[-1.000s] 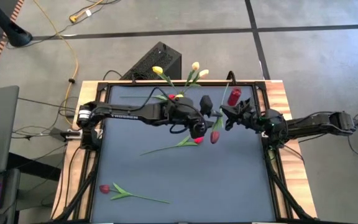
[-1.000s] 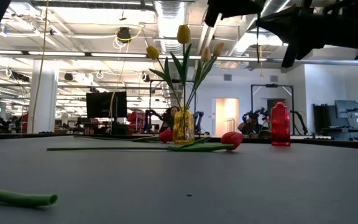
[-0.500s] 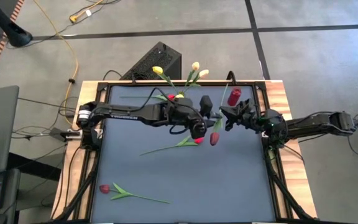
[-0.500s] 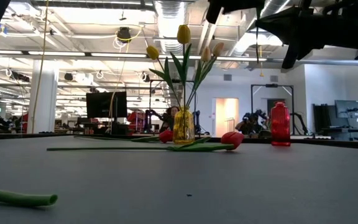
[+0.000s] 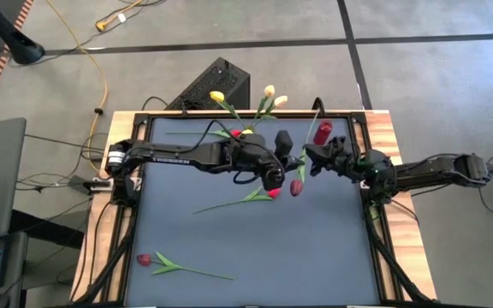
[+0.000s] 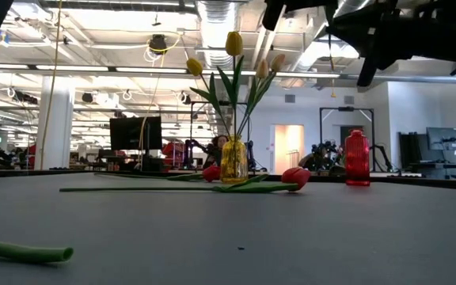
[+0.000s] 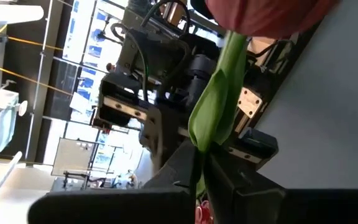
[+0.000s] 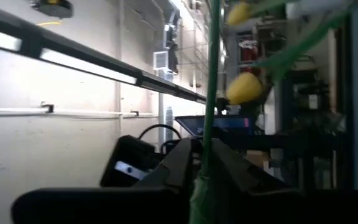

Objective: Sort flowers into vase by color
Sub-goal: Put the right dark red flower into the red vase

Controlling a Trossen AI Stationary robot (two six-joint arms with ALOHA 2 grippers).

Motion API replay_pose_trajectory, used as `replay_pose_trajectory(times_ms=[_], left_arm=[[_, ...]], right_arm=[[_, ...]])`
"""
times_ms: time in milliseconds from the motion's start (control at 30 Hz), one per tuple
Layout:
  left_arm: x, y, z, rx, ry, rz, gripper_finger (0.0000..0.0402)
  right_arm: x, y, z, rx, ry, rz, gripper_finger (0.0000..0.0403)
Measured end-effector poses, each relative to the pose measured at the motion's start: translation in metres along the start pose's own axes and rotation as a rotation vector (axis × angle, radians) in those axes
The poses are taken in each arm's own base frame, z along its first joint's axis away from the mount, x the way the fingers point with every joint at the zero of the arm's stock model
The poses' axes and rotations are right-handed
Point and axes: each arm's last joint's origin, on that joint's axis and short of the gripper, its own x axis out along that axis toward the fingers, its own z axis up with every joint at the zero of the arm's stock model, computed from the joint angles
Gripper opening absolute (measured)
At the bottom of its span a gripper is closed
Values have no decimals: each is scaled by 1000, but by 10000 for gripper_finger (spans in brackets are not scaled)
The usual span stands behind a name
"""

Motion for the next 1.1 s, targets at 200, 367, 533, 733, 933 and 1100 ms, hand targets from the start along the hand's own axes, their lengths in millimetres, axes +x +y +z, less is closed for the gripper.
replay_pose_trajectory(times_ms=[200,367,533,733,933,1100], left_arm=[[0,2,-3,-40,32,15,2],[-8,15,-7,-208,29,75,1],[-30,41,-9,-425,5,158,1],[-52,61,-16,-821,-9,209,0],[-59,60,-18,-1044,14,143,0],[-66,61,-19,-1159,13,111,0]], right_arm=[[0,0,4,-111,30,-8,163],[1,-2,9,-311,245,-17,229],[0,-2,13,-498,444,28,245],[6,9,8,-780,594,165,234],[28,37,5,-1050,585,248,223],[46,44,5,-1289,664,52,219]])
